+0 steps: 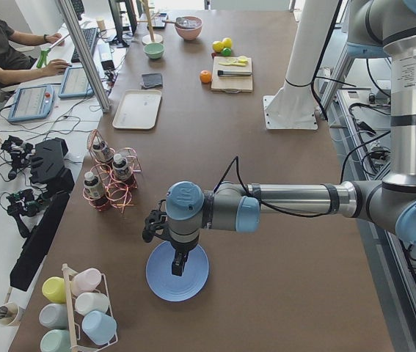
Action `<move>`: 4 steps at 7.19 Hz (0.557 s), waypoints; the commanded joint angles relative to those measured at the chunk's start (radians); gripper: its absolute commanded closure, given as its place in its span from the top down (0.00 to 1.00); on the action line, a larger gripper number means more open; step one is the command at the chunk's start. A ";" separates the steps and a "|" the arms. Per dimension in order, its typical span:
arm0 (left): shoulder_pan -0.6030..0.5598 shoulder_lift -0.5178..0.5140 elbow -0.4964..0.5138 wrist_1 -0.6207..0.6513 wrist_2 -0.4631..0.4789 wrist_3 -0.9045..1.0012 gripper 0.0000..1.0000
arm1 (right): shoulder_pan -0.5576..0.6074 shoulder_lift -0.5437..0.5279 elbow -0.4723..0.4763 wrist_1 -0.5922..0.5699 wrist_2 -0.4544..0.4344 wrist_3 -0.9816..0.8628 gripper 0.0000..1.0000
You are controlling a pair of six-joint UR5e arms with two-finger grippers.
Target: Pick orange to plate
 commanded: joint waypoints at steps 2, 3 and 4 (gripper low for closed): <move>0.001 0.030 -0.002 -0.050 -0.010 -0.005 0.98 | -0.001 -0.006 0.000 0.000 0.000 -0.001 1.00; 0.003 0.028 -0.002 -0.049 -0.003 -0.002 0.98 | -0.001 -0.008 0.000 0.000 0.000 -0.002 1.00; 0.006 0.031 -0.001 -0.050 -0.006 -0.001 0.98 | 0.001 -0.008 -0.002 0.000 0.000 -0.001 1.00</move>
